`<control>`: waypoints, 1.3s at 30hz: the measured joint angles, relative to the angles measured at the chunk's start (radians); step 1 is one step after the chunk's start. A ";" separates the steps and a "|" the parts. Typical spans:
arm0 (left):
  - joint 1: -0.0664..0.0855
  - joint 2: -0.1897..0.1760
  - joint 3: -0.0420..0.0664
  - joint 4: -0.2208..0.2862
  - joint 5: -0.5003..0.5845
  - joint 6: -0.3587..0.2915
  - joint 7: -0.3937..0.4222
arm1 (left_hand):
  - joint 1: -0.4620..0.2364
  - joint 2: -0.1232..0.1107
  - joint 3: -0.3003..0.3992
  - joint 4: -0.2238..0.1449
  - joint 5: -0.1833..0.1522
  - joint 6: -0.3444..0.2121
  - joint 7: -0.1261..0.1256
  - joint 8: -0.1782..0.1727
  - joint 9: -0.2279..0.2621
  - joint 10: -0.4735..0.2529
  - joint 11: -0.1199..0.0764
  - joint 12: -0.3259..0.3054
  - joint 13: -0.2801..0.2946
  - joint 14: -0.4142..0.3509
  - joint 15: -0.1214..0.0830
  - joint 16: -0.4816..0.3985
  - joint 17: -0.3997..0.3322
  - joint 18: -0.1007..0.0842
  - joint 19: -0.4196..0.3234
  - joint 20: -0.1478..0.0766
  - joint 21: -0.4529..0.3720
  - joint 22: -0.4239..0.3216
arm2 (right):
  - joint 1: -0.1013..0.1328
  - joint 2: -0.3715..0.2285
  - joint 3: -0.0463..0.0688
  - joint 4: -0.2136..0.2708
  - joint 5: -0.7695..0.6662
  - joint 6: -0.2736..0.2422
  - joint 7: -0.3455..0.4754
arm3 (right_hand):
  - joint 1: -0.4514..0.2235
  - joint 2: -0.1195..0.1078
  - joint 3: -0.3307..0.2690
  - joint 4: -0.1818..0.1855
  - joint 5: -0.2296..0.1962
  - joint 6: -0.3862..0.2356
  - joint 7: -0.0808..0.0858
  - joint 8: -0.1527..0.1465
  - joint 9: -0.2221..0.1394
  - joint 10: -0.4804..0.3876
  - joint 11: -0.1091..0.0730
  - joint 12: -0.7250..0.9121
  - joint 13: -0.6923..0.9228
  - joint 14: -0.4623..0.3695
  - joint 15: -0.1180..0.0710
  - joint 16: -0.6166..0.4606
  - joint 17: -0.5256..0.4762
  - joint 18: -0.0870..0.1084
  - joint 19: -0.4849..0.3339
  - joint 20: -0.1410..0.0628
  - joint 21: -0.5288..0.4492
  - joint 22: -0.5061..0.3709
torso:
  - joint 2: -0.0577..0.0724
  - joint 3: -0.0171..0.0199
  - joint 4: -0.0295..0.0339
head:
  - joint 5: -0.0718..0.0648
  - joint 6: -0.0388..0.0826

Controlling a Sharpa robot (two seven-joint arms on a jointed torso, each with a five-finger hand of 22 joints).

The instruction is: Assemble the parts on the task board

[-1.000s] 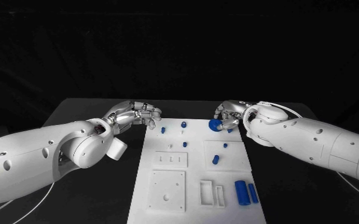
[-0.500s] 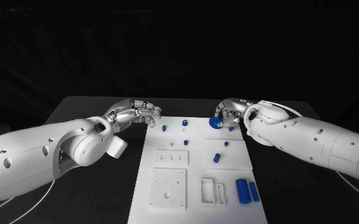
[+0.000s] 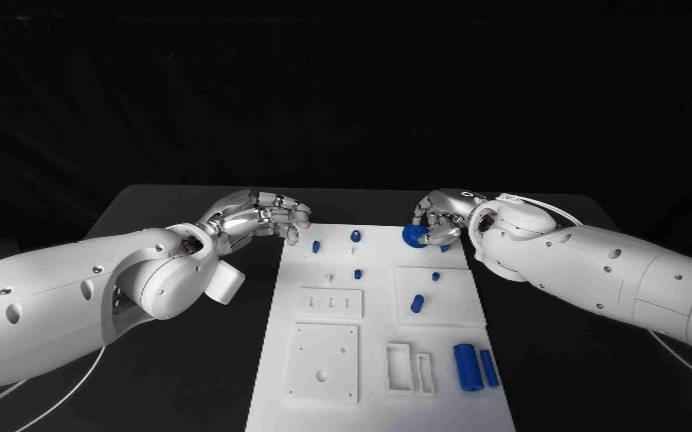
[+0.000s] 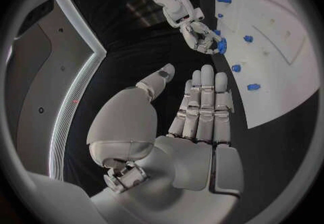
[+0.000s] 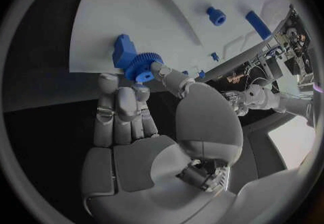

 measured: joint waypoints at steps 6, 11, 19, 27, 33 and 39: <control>0.000 -0.002 0.000 0.001 0.000 0.000 0.000 | 0.000 0.000 0.000 0.000 0.000 0.000 0.000 0.000 0.000 0.000 0.000 0.000 0.001 0.000 0.000 0.000 0.001 0.000 0.000 0.000 0.000 0.000 | -0.002 -0.005 -0.002 0.013 -0.018 -0.012 -0.004 | -0.001 0.001 0.003 0.003 0.015 0.000 0.000 0.000 0.000 0.000 0.000 0.000 0.000 0.000 0.000 0.000 0.002 0.001 0.000 0.000 0.004 0.000 | 0.000 -0.0005 -0.0005 | 0.000 0.000; 0.000 -0.001 0.000 0.001 0.000 0.000 0.000 | 0.000 0.000 0.000 0.000 0.000 0.000 0.000 0.000 0.000 0.000 0.000 0.000 0.001 0.000 0.000 0.000 0.001 -0.001 0.000 0.000 0.000 0.000 | -0.008 -0.013 -0.006 0.042 -0.044 -0.044 -0.010 | -0.009 -0.008 0.014 0.015 -0.017 0.000 0.000 0.000 -0.001 0.004 -0.003 0.000 0.000 0.005 -0.005 0.000 0.010 0.001 0.000 0.000 0.007 0.000 | 0.000 -0.0005 -0.0004 | 0.000 0.002; 0.000 -0.001 0.000 0.003 -0.001 0.000 0.000 | 0.000 0.000 0.000 0.000 0.000 0.000 0.000 0.000 0.000 0.000 0.000 0.000 0.001 0.000 0.000 0.000 0.001 -0.002 0.000 0.000 0.000 0.001 | -0.013 -0.025 -0.009 0.089 -0.064 -0.096 -0.014 | -0.021 -0.019 0.015 0.038 -0.043 0.001 0.000 0.008 -0.001 0.008 -0.007 0.000 -0.001 0.006 -0.005 0.000 0.014 0.002 0.001 -0.001 0.007 0.000 | 0.000 -0.0009 0.0001 | -0.002 0.005; 0.000 -0.001 0.000 0.007 -0.001 0.001 0.000 | 0.000 0.000 0.000 0.000 0.000 0.000 0.000 0.000 0.001 0.000 0.000 -0.004 0.002 0.000 0.000 0.000 0.002 -0.007 0.000 0.000 0.000 0.001 | -0.012 -0.036 -0.008 0.160 -0.080 -0.137 -0.020 | -0.015 -0.025 0.019 0.041 -0.044 0.003 -0.001 0.008 -0.001 0.008 -0.007 0.000 -0.001 0.009 -0.008 0.000 0.015 0.002 0.005 -0.002 0.007 0.000 | 0.000 -0.0011 0.0001 | 0.000 0.006; 0.000 -0.002 0.000 0.006 -0.001 0.001 0.000 | 0.000 0.000 0.000 0.000 0.000 0.000 0.000 0.000 0.001 0.000 0.000 -0.004 0.002 0.000 0.000 0.000 0.002 -0.007 0.000 0.000 0.000 0.001 | -0.012 -0.032 -0.008 0.190 -0.107 -0.165 -0.027 | -0.016 -0.036 0.023 0.046 -0.044 0.004 -0.002 0.008 -0.001 0.011 -0.010 0.000 -0.002 0.009 -0.008 0.000 0.016 0.002 0.005 -0.002 0.011 0.000 | 0.000 -0.0011 0.0007 | 0.001 0.007; 0.000 -0.003 0.000 0.006 -0.002 0.001 0.000 | 0.000 0.000 0.000 0.000 0.000 0.000 0.000 0.000 0.001 0.000 0.000 -0.004 0.002 0.000 0.000 0.000 0.002 -0.007 0.000 0.000 0.000 0.001 | -0.012 -0.015 -0.008 0.209 -0.132 -0.177 -0.034 | -0.012 -0.040 0.026 0.048 -0.044 0.005 -0.002 0.008 -0.001 0.011 -0.010 0.000 -0.002 0.009 -0.008 0.000 0.016 0.003 0.005 -0.002 0.011 0.000 | 0.000 -0.0011 0.0012 | 0.003 0.008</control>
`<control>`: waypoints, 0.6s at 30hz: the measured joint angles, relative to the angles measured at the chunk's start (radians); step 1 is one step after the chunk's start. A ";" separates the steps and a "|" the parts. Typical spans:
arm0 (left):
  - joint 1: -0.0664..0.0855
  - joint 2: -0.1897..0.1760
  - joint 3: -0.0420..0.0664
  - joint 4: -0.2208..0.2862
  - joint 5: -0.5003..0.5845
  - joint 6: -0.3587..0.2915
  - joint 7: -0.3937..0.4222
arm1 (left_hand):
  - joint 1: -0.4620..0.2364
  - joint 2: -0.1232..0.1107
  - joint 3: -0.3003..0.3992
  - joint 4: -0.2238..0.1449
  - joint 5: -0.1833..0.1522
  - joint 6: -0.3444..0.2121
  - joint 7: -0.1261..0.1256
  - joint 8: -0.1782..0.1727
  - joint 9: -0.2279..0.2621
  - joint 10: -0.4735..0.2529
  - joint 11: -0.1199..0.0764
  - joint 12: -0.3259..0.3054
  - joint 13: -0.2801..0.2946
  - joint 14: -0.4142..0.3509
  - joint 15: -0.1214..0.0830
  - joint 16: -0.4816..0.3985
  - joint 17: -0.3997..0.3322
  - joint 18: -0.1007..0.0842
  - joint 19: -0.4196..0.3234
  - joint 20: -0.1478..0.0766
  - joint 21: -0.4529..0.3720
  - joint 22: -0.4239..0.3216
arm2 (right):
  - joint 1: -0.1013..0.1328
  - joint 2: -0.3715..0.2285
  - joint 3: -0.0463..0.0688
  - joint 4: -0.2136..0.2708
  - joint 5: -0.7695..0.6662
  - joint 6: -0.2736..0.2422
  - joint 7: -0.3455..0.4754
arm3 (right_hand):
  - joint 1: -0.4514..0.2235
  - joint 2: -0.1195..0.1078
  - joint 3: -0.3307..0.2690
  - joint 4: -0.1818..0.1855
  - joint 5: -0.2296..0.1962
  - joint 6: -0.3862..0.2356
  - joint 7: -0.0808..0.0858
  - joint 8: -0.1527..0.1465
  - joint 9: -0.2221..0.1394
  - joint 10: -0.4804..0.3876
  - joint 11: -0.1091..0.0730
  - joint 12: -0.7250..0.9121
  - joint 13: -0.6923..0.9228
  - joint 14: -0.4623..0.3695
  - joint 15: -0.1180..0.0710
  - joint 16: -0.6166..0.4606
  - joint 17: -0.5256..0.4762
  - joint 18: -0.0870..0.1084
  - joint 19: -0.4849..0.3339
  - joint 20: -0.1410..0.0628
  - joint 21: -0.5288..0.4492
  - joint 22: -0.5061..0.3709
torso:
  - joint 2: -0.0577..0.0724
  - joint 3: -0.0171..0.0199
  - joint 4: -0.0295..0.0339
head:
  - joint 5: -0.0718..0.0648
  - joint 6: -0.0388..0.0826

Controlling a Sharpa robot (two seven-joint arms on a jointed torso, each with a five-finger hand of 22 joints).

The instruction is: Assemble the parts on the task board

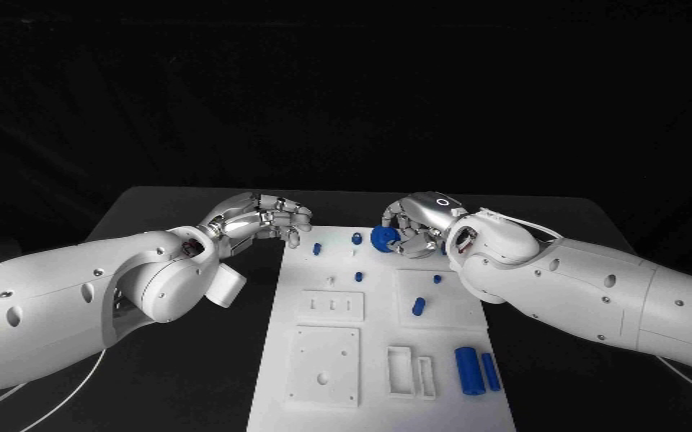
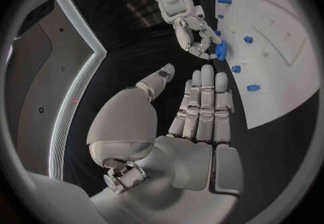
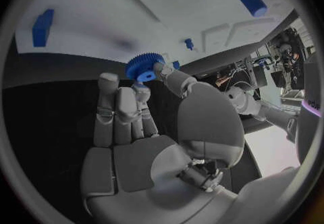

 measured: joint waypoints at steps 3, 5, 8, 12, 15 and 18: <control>0.000 0.000 0.000 0.000 0.000 0.000 0.000 | 0.000 0.000 0.000 0.000 0.000 0.000 0.000 0.000 0.000 0.000 0.000 0.000 0.001 0.000 0.000 0.000 0.000 0.000 0.000 0.000 0.000 0.001 | 0.000 0.018 0.000 0.001 -0.010 -0.001 -0.003 | 0.000 0.000 0.000 0.000 0.000 0.000 0.000 0.000 0.000 0.000 0.000 0.000 0.000 0.000 0.000 0.000 0.000 0.000 0.000 0.000 0.000 0.000 | 0.000 0.0000 -0.0004 | 0.001 0.000; 0.000 0.000 0.000 0.001 0.000 0.000 0.000 | 0.000 0.000 0.000 0.000 0.000 0.000 0.000 0.000 0.000 0.000 0.000 0.000 0.001 0.000 0.000 0.000 0.000 0.000 0.000 0.000 0.000 0.001 | 0.000 0.030 0.000 -0.001 -0.015 -0.001 -0.005 | 0.000 0.000 0.000 0.000 0.000 0.000 0.000 0.000 0.000 0.000 0.000 0.000 0.000 0.000 0.000 0.000 0.000 0.001 0.000 0.000 0.000 0.000 | 0.000 0.0000 -0.0004 | 0.001 0.000; 0.000 0.002 0.000 0.001 0.000 0.000 0.000 | 0.000 0.000 0.000 0.000 0.000 0.000 0.000 0.000 0.000 0.000 0.000 0.000 0.001 0.000 0.000 0.000 0.001 0.000 0.000 0.000 0.000 0.001 | 0.000 0.048 0.000 -0.004 -0.022 -0.001 -0.008 | 0.000 0.000 0.000 0.000 0.000 0.000 0.000 -0.001 0.000 0.002 0.002 0.000 0.000 0.000 0.000 0.000 0.000 0.001 0.004 -0.003 0.000 0.000 | 0.000 0.0000 -0.0004 | 0.001 0.001; 0.000 0.003 0.000 0.001 0.000 0.000 0.000 | 0.000 0.000 0.000 0.000 0.000 0.000 0.000 0.000 0.001 0.000 0.000 0.000 0.001 0.000 0.000 0.000 0.001 0.000 0.000 0.000 0.000 0.001 | 0.000 0.071 -0.002 -0.011 -0.030 -0.001 -0.012 | -0.003 -0.003 0.000 0.000 0.000 0.002 -0.002 -0.002 0.000 0.002 0.002 0.000 0.000 0.001 0.002 0.000 0.000 0.001 0.005 -0.002 0.000 0.000 | 0.000 -0.0003 0.0008 | 0.000 0.003; 0.000 0.006 0.000 -0.001 0.000 0.000 0.000 | 0.000 0.000 0.000 0.000 0.000 0.000 0.000 0.000 0.001 0.000 0.000 0.000 0.001 0.002 0.002 0.000 0.001 0.000 0.000 0.000 0.000 0.001 | 0.000 0.087 -0.005 -0.015 -0.037 0.001 -0.016 | -0.004 -0.004 0.002 0.004 -0.003 0.002 -0.002 -0.002 0.000 0.002 0.002 0.000 0.000 0.002 0.002 0.000 0.000 0.001 0.005 -0.002 0.000 0.000 | 0.000 -0.0004 0.0015 | 0.001 0.002; 0.000 0.008 0.000 -0.001 0.000 0.000 0.000 | 0.000 0.000 0.000 0.000 0.000 0.000 0.000 0.000 0.001 0.000 0.000 0.000 0.002 0.003 0.003 0.000 0.001 0.000 0.000 0.000 0.000 0.001 | 0.000 0.098 -0.011 -0.021 -0.044 0.003 -0.020 | -0.004 -0.004 0.000 0.006 -0.003 0.003 -0.003 -0.004 0.000 0.002 0.002 0.000 -0.001 0.002 0.002 -0.005 -0.002 0.001 0.005 -0.002 0.000 0.000 | 0.000 -0.0006 0.0016 | 0.002 -0.001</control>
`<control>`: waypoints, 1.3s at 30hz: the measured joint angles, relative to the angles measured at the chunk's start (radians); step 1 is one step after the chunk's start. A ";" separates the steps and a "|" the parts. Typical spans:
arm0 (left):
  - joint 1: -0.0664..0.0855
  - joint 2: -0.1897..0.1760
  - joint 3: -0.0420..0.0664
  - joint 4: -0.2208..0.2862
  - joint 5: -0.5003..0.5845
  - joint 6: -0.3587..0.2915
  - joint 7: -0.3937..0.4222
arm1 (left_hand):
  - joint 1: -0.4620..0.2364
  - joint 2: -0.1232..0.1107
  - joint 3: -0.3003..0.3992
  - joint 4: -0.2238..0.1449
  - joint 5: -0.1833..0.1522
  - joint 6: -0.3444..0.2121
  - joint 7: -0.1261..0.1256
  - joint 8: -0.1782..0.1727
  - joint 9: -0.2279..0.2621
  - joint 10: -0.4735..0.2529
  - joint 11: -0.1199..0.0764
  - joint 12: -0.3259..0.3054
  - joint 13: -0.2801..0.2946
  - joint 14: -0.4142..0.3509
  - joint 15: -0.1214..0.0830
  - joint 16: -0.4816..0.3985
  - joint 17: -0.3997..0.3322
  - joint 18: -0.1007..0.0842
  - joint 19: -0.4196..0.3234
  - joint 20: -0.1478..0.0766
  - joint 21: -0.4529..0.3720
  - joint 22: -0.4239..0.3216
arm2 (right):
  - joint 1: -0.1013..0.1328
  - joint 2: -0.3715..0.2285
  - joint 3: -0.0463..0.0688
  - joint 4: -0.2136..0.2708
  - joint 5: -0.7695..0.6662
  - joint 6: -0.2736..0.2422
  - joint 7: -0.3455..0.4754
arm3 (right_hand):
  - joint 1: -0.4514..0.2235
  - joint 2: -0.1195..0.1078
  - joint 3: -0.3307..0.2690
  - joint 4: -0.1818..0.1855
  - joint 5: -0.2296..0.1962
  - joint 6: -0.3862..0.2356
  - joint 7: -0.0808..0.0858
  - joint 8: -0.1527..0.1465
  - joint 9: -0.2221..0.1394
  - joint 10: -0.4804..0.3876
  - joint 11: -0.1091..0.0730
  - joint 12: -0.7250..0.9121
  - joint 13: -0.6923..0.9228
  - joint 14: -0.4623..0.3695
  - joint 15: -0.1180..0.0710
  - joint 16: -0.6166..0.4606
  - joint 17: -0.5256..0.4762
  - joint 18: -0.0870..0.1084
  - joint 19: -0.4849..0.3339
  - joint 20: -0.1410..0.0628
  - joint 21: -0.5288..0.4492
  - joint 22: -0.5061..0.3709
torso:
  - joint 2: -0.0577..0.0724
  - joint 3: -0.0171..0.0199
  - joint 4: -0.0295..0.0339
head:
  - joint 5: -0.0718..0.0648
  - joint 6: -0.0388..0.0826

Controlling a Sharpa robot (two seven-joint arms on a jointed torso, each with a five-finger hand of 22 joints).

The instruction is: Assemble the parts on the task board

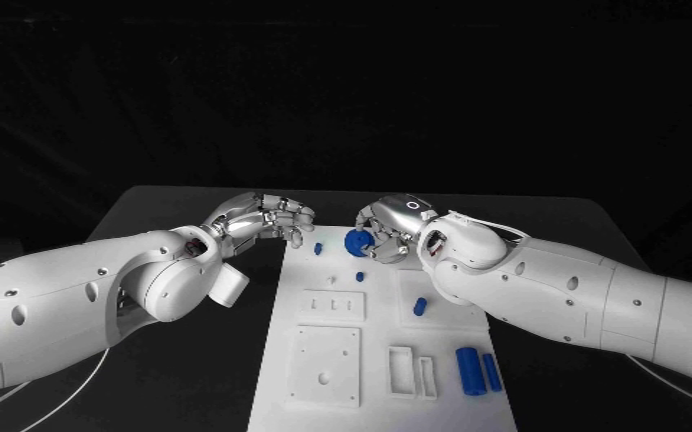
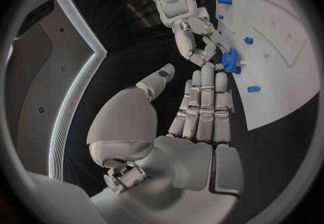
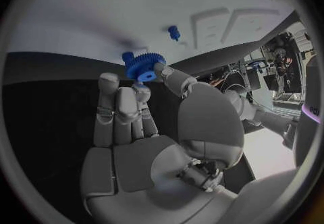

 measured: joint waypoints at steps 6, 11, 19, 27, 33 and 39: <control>0.000 0.000 0.000 0.000 0.000 0.000 0.000 | 0.000 0.000 0.000 0.000 0.000 0.000 0.000 0.000 0.000 0.000 0.000 0.000 0.000 0.000 0.000 0.000 0.000 0.000 0.000 0.000 -0.004 0.000 | 0.000 0.015 -0.006 -0.009 -0.011 0.006 -0.006 | 0.000 0.000 0.000 0.000 0.000 0.000 0.000 -0.002 0.000 0.001 0.001 0.000 0.000 0.000 0.000 0.000 -0.001 0.000 0.000 0.000 0.000 0.000 | 0.000 0.0000 -0.0005 | 0.003 -0.005; 0.000 0.005 0.000 -0.005 0.000 0.000 0.000 | 0.000 0.000 0.000 0.000 0.000 0.000 0.000 0.000 0.000 0.000 0.000 0.000 0.000 0.000 0.000 0.000 0.001 0.000 0.000 0.000 -0.004 0.001 | -0.001 0.025 -0.009 -0.022 -0.018 0.013 -0.011 | 0.004 -0.004 0.000 0.000 0.000 0.000 0.000 -0.002 0.000 0.002 0.002 0.000 0.000 0.000 0.000 0.000 -0.001 0.000 0.000 0.000 0.000 0.000 | 0.001 0.0009 -0.0012 | 0.005 -0.006; 0.000 0.007 0.000 -0.008 0.000 0.002 -0.001 | 0.000 0.000 0.000 0.000 0.000 0.000 0.000 0.000 0.001 0.000 0.000 0.000 0.000 0.000 0.000 0.000 0.001 0.000 0.000 0.000 -0.004 0.001 | -0.002 0.048 -0.015 -0.053 -0.028 0.031 -0.021 | 0.003 -0.005 0.000 0.000 0.000 0.000 0.000 -0.006 0.029 0.002 0.002 0.000 0.000 -0.003 -0.002 -0.006 -0.006 0.000 0.000 0.000 0.000 0.000 | 0.001 0.0017 -0.0024 | 0.007 -0.007; 0.000 0.010 0.000 -0.011 0.000 0.002 -0.001 | 0.000 0.000 0.000 0.000 0.000 0.000 0.000 0.000 0.001 0.000 0.000 -0.004 0.001 0.000 0.000 -0.004 0.001 -0.001 0.000 0.000 -0.004 0.001 | -0.003 0.060 -0.017 -0.055 -0.034 0.030 -0.022 | 0.000 -0.008 0.000 0.000 0.000 0.000 0.000 -0.007 0.038 0.002 0.002 0.000 0.000 -0.004 -0.003 -0.006 -0.006 0.000 0.000 0.000 0.000 0.000 | 0.000 0.0023 -0.0014 | 0.011 -0.006; 0.000 0.012 0.000 -0.011 0.000 0.003 -0.001 | 0.000 0.000 0.000 0.000 0.000 0.000 0.000 0.000 0.001 0.000 0.000 -0.004 0.001 0.000 0.000 -0.004 0.002 -0.001 0.000 0.000 -0.004 0.001 | -0.004 0.063 -0.017 -0.054 -0.035 0.029 -0.022 | 0.000 -0.008 -0.003 0.003 0.000 0.000 0.000 -0.005 0.038 0.002 0.002 0.000 0.000 -0.004 -0.003 -0.008 -0.007 0.000 0.000 0.001 0.000 0.000 | 0.000 0.0024 -0.0020 | 0.015 -0.007; 0.000 0.010 0.000 -0.010 0.000 0.003 -0.001 | 0.000 0.000 0.000 0.000 0.000 0.000 0.000 0.000 0.000 0.000 0.000 -0.004 0.001 0.000 0.000 -0.004 0.002 -0.001 0.000 0.000 -0.004 0.002 | -0.007 0.064 -0.022 -0.055 -0.036 0.034 -0.021 | -0.001 -0.009 -0.003 0.003 -0.001 0.000 0.000 -0.004 0.043 0.002 0.002 0.000 0.000 -0.004 -0.003 -0.010 -0.008 0.001 0.000 0.001 0.000 0.000 | 0.000 0.0018 -0.0028 | 0.016 -0.009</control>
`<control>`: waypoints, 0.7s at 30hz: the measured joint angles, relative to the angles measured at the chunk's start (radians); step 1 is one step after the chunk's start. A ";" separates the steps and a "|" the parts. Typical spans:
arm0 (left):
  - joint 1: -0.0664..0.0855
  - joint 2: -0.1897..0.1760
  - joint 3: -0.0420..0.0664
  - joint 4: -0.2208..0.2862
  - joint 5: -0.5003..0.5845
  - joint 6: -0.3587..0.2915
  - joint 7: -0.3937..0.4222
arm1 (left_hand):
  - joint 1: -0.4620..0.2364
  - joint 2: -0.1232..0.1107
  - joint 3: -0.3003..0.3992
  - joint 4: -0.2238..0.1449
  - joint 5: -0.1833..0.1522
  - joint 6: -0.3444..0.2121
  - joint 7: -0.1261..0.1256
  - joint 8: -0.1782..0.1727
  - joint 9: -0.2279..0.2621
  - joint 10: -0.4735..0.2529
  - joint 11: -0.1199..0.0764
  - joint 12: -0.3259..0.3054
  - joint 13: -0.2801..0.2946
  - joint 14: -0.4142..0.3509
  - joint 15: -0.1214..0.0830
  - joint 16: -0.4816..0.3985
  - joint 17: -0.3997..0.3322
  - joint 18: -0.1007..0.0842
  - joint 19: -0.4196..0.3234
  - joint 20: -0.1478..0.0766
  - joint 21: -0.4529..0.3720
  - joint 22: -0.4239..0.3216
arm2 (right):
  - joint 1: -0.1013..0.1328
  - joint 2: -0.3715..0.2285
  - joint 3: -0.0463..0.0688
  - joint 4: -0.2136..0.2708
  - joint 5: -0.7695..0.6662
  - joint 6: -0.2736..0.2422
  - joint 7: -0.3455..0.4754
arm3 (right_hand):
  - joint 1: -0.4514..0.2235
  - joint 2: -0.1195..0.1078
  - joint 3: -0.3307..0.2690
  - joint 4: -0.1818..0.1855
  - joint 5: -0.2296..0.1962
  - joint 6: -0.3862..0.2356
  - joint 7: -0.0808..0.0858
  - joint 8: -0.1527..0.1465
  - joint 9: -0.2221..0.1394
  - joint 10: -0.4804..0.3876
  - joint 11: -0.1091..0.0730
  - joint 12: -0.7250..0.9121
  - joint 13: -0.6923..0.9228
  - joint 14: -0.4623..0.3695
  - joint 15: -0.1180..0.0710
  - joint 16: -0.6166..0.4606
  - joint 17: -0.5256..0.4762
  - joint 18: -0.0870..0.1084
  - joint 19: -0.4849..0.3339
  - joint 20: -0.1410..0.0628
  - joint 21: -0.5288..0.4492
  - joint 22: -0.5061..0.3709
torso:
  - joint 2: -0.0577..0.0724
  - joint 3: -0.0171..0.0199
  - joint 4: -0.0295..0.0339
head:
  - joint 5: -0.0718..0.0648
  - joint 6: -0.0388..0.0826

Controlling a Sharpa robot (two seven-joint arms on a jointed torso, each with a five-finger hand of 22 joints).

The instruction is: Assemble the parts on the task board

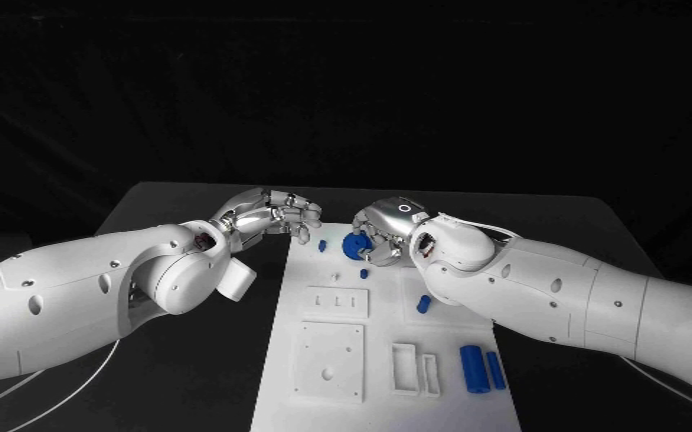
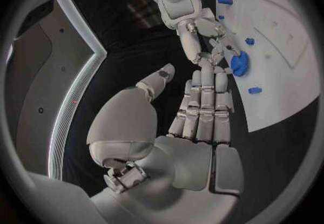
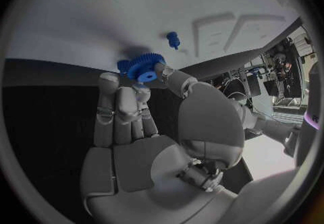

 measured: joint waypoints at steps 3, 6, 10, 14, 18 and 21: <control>0.000 0.000 0.000 0.000 0.000 0.000 0.000 | 0.000 0.000 0.000 0.000 0.000 0.000 0.000 0.000 0.000 0.000 0.000 0.000 0.001 0.000 0.000 0.000 0.000 0.007 0.000 0.000 0.000 0.000 | -0.003 0.001 -0.001 -0.003 0.000 0.003 -0.003 | 0.005 -0.005 -0.001 0.001 0.000 0.000 0.000 0.000 0.000 0.000 0.000 0.000 0.000 0.000 0.000 -0.002 0.000 0.000 -0.001 0.001 0.000 0.000 | 0.000 -0.0003 -0.0003 | 0.000 0.000; 0.000 -0.001 0.000 0.000 0.000 0.000 0.000 | 0.000 0.000 0.000 0.000 0.000 0.000 0.000 0.000 0.000 0.000 0.000 0.000 0.001 0.000 0.000 0.000 0.000 0.009 0.000 0.000 0.000 0.000 | -0.003 0.003 -0.001 -0.004 -0.001 0.006 -0.007 | 0.000 -0.010 -0.004 0.004 0.000 0.000 0.000 -0.012 0.001 0.001 0.002 0.000 0.000 -0.002 0.003 -0.009 -0.004 0.000 -0.001 0.001 0.000 0.000 | 0.000 -0.0005 -0.0006 | 0.000 -0.001; 0.000 -0.002 0.000 0.000 0.000 0.000 0.000 | 0.000 0.000 0.000 0.000 0.000 0.000 0.000 0.000 0.001 0.000 0.000 0.000 0.001 0.000 0.000 0.000 0.000 0.009 0.000 0.000 0.000 0.000 | -0.003 0.005 -0.001 -0.005 -0.001 0.011 -0.011 | 0.002 -0.016 -0.007 0.007 0.000 0.000 0.000 -0.030 -0.005 -0.004 0.008 -0.004 0.000 -0.007 0.007 -0.014 -0.006 0.000 -0.001 0.001 0.000 0.001 | 0.000 -0.0004 -0.0009 | 0.001 -0.001; 0.000 -0.002 0.000 0.001 0.000 0.000 0.000 | 0.000 0.000 0.000 0.000 0.000 0.000 0.000 0.000 0.001 0.000 0.000 0.000 0.001 0.000 0.000 0.000 0.001 0.009 0.000 0.000 0.000 0.000 | -0.003 0.007 -0.002 -0.007 -0.001 0.014 -0.015 | 0.003 -0.021 -0.010 0.010 0.000 0.000 0.000 -0.031 -0.012 -0.006 0.009 -0.004 0.000 -0.006 0.007 -0.013 -0.007 0.000 -0.001 0.001 0.000 0.001 | 0.000 -0.0001 -0.0012 | 0.002 -0.003; 0.000 -0.003 0.000 0.001 0.000 0.000 0.000 | 0.000 0.000 0.000 0.000 0.000 0.000 0.000 0.000 0.001 0.000 0.000 0.000 0.001 0.000 0.000 0.000 0.001 0.009 0.000 0.000 0.000 0.000 | -0.003 0.008 -0.004 -0.008 0.001 0.014 -0.016 | 0.001 -0.028 -0.015 0.010 0.000 -0.003 0.003 -0.047 -0.019 -0.010 0.014 -0.004 0.000 -0.010 0.012 -0.021 -0.010 0.001 -0.004 -0.001 0.000 0.001 | 0.000 0.0003 -0.0012 | 0.002 -0.003; 0.000 -0.004 0.000 0.001 0.000 0.000 0.000 | 0.000 0.000 0.000 0.000 0.000 0.000 0.000 0.000 0.001 0.000 0.000 0.000 0.001 0.000 0.000 0.000 0.001 0.009 0.000 0.000 0.000 0.000 | -0.005 0.008 -0.006 -0.010 0.003 0.014 -0.017 | -0.001 -0.035 -0.022 0.010 0.001 -0.038 0.038 -0.080 -0.037 -0.018 0.025 -0.004 0.000 -0.010 0.026 -0.025 -0.010 0.000 -0.007 -0.001 0.000 0.001 | 0.000 0.0005 -0.0019 | 0.002 -0.003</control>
